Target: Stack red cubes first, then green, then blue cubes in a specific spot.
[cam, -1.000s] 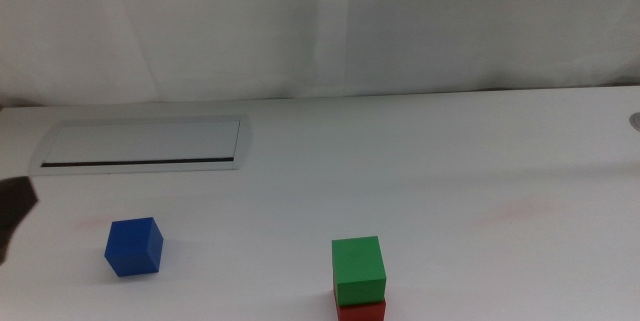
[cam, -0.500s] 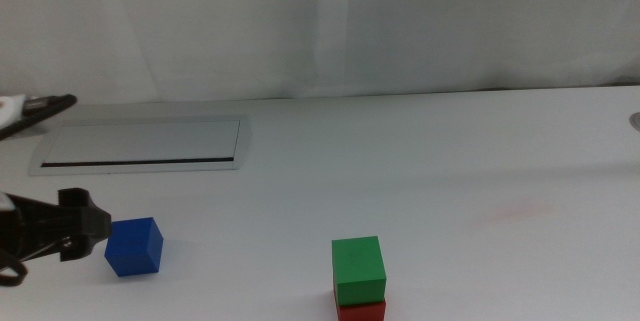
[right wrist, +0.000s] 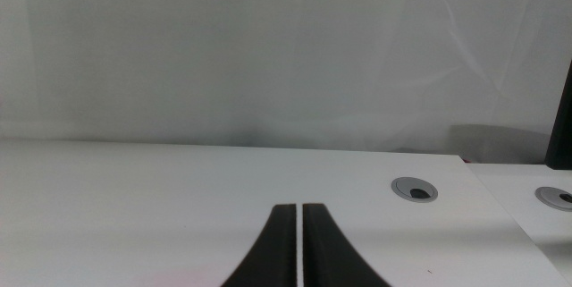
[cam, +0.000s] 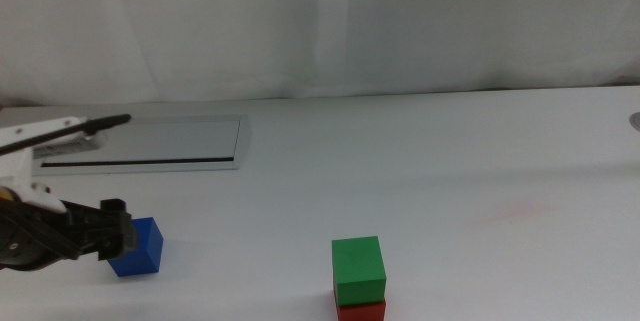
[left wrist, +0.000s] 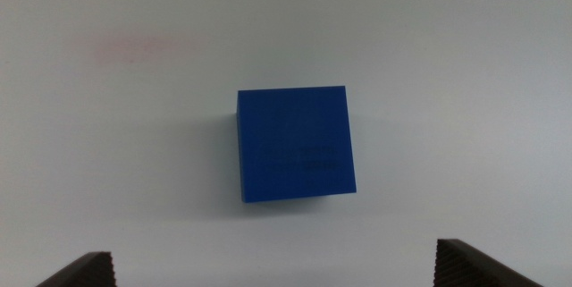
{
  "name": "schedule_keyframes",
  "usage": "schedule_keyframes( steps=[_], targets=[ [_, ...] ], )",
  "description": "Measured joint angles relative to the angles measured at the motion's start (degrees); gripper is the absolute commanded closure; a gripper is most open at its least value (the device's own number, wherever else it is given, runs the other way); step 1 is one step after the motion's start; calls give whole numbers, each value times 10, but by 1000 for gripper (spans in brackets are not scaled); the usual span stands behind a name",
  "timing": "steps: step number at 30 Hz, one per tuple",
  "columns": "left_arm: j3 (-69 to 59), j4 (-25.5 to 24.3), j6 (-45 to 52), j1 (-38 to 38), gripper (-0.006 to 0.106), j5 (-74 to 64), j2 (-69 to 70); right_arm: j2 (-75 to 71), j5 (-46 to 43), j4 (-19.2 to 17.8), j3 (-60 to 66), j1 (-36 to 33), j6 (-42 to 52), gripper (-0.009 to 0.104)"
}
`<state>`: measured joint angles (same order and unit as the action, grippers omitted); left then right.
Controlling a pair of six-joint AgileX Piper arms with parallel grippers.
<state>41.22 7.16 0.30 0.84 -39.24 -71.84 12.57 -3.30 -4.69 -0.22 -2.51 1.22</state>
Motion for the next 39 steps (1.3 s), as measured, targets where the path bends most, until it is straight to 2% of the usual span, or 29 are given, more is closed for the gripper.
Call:
schedule_keyframes(
  steps=[5, 9, 20, 35, 39],
  targets=[
    [22, -32, -27, -40, 10, 7, -39, 0, -1, 0, 0, 0, 0, 98],
    [65, -105, -117, -79, 10, -6, -107, 0, -1, 0, 0, 0, 0, 98],
    [68, -113, -168, -81, 10, 31, -164, 0, -1, 0, 0, 0, 0, 98],
    [68, -115, -179, -81, 10, 60, -237, 0, -1, 0, 0, 0, 0, 98],
    [68, -116, -181, -81, 15, 68, -244, 0, -1, 0, 0, 0, 0, 98]
  ],
)
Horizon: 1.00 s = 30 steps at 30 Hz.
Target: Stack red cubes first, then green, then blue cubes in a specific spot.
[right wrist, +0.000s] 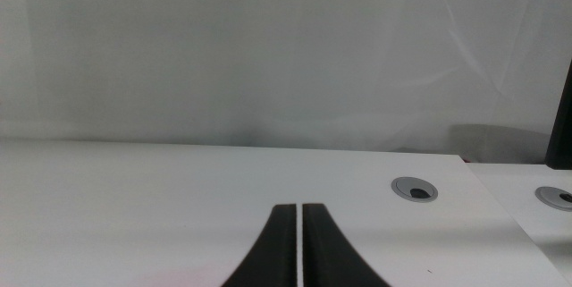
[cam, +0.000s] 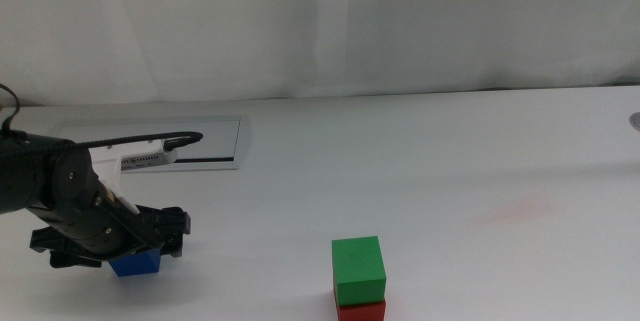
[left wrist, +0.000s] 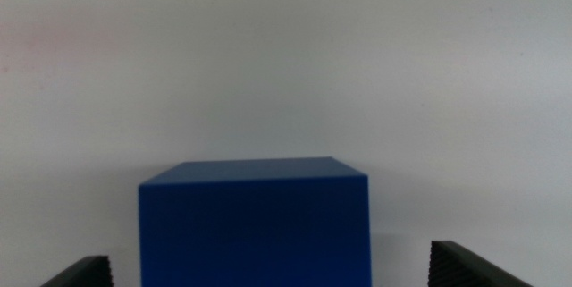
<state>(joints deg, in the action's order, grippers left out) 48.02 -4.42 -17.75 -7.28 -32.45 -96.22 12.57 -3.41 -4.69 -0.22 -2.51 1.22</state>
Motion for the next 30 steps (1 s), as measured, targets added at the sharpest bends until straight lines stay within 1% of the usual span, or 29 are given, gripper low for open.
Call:
schedule_keyframes(
  steps=[4, 7, 10, 13, 14, 15, 19, 24, 27, 30],
  targets=[
    [0, 0, -3, 0, 27, 9, -1, 0, 0, 0, 0, 0, 0, 98],
    [0, -5, -5, 0, 39, 14, -1, 0, 0, 0, 0, 0, 0, 98],
    [0, -17, -13, 0, 59, 18, -1, 0, 0, 0, 0, 0, 0, 98],
    [0, -23, -18, 0, 80, 19, -1, 0, 0, 0, 0, 0, 0, 98],
    [0, -25, -19, 0, 88, 21, -1, 0, 0, 0, 0, 0, 0, 98],
    [0, -26, -19, 0, 103, 23, -1, 0, 0, 0, 0, 0, -6, 98],
    [8, -26, -19, 0, 103, 16, -2, 0, 0, 0, 0, 0, -12, 98],
    [47, -26, -19, -6, 103, -38, 16, 0, 0, 0, 0, 0, -12, 98],
    [78, -26, -24, -26, 103, -76, 49, 0, 0, 0, 0, 0, -12, 98],
    [101, -26, -50, -64, 103, -115, 91, 0, 0, 0, 0, 0, -12, 98]
  ],
)
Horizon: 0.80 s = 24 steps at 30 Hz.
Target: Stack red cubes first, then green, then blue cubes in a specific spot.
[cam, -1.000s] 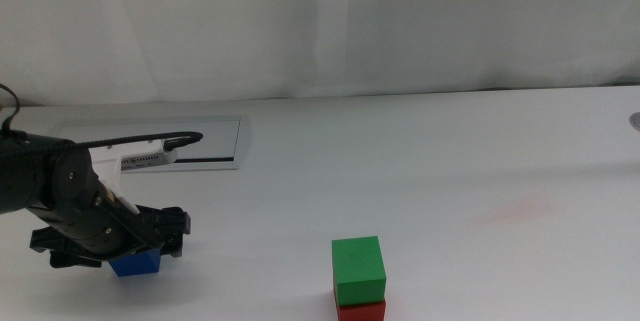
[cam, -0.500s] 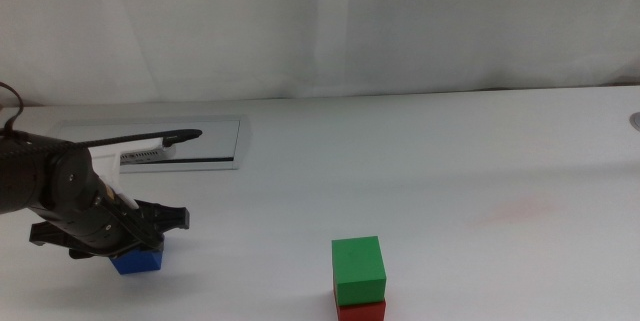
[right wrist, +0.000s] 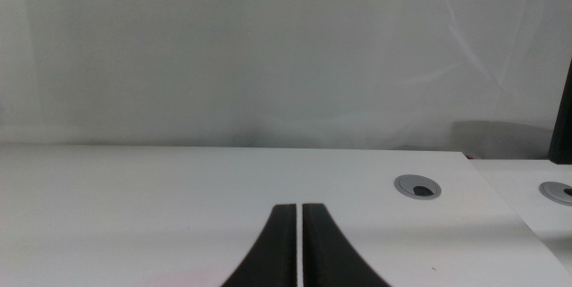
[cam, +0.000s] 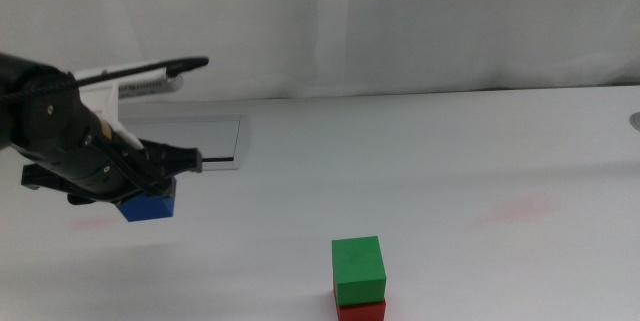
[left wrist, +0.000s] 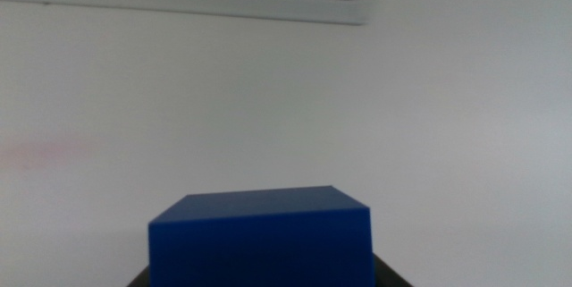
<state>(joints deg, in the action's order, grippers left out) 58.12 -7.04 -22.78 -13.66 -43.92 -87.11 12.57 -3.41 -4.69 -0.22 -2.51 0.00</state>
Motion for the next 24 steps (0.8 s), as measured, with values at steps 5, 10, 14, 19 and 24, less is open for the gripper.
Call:
schedule_keyframes(
  steps=[5, 10, 14, 19, 24],
  targets=[
    [14, -2, -63, -80, 103, -72, 74, 0, 0, 0, 0, 0, 0, 98],
    [31, -23, -144, -177, 103, -142, 119, 0, 13, 0, 0, 0, 0, 98],
    [69, -56, -202, -259, 103, -195, 120, 0, 25, 1, 0, 0, 0, 98],
    [133, -89, -257, -332, 103, -237, 91, 0, 26, 1, 0, 0, 0, 98],
    [194, -97, -283, -378, 103, -256, 30, 0, 26, 8, 0, 0, 0, 98]
  ],
)
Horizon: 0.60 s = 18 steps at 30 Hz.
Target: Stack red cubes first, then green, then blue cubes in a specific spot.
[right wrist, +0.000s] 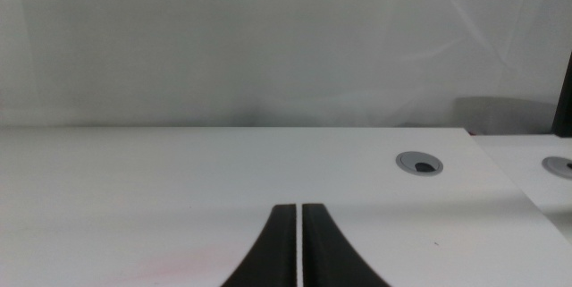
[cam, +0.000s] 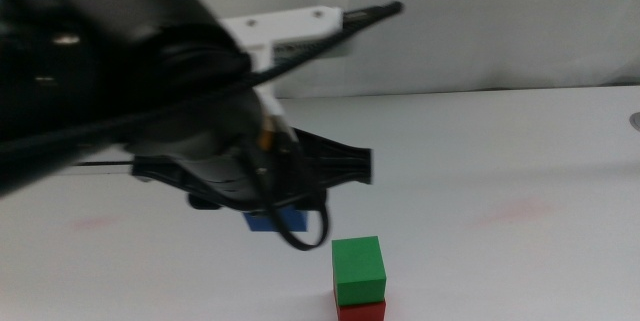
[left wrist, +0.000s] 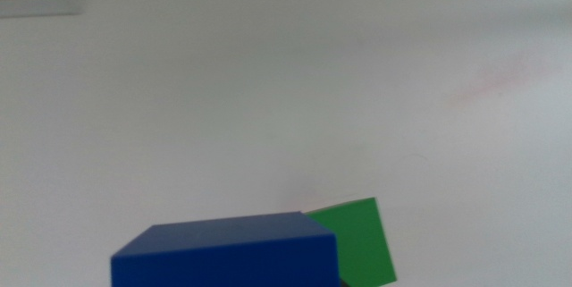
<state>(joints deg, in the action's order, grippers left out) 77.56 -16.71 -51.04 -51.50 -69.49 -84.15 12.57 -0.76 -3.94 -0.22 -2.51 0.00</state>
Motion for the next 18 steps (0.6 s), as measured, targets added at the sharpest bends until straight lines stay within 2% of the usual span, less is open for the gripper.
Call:
schedule_keyframes(
  steps=[8, 18],
  targets=[
    [30, 16, -27, -26, 103, -1, -84, 0, 0, 7, 0, 0, 0, 98],
    [37, 61, -50, -29, 103, 17, -120, 0, 0, 7, 0, 0, 0, 98]
  ],
)
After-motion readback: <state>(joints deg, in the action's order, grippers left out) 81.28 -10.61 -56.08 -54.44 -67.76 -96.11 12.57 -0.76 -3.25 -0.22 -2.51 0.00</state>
